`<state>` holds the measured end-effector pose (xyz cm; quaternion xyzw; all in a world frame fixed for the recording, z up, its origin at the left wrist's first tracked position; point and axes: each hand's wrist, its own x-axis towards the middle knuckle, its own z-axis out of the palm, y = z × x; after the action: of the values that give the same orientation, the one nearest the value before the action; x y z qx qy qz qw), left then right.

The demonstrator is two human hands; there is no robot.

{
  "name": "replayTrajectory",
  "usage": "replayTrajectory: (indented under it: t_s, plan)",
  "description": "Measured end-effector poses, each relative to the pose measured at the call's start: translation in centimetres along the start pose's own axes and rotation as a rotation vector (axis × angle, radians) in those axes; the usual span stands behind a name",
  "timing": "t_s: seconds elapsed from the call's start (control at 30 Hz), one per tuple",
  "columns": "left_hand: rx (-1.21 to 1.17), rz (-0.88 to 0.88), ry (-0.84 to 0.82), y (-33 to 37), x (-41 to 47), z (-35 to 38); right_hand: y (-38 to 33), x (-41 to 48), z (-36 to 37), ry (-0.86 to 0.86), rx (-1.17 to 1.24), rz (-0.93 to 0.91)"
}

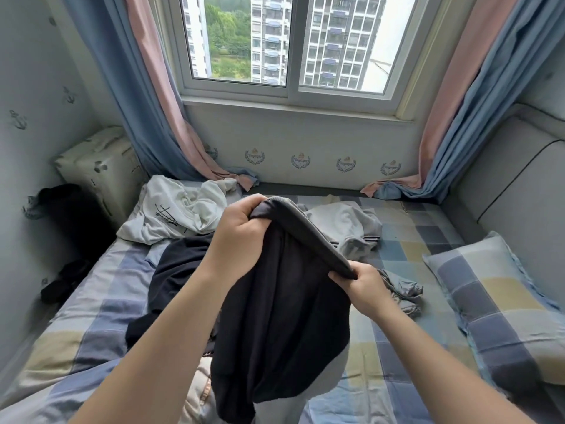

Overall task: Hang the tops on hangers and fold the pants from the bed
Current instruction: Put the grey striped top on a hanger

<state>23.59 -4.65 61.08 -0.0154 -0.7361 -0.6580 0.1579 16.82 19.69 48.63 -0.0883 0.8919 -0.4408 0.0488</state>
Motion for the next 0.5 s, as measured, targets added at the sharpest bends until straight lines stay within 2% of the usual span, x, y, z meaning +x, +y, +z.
replayTrajectory:
  t_s: [0.17, 0.23, 0.3, 0.37, 0.5]
  plan:
    - [-0.040, -0.108, 0.315, -2.2, 0.8, -1.1, 2.1, 0.5, -0.6, -0.005, 0.081, 0.161]
    - [0.011, -0.165, 0.363, -3.4, 1.0, -1.3, 1.5, 0.6, -1.3, 0.042, 0.083, 0.153]
    - [0.055, -0.266, 0.272, -4.8, 0.9, -1.2, -0.4, 0.7, -2.0, 0.090, 0.109, 0.090]
    - [0.176, -0.334, 0.115, -5.9, 0.4, -0.8, -3.3, 0.5, -2.6, 0.098, 0.157, 0.006]
    - [0.290, -0.260, -0.272, -6.2, -1.9, 2.2, -8.4, -0.2, -3.0, 0.050, 0.353, -0.021]
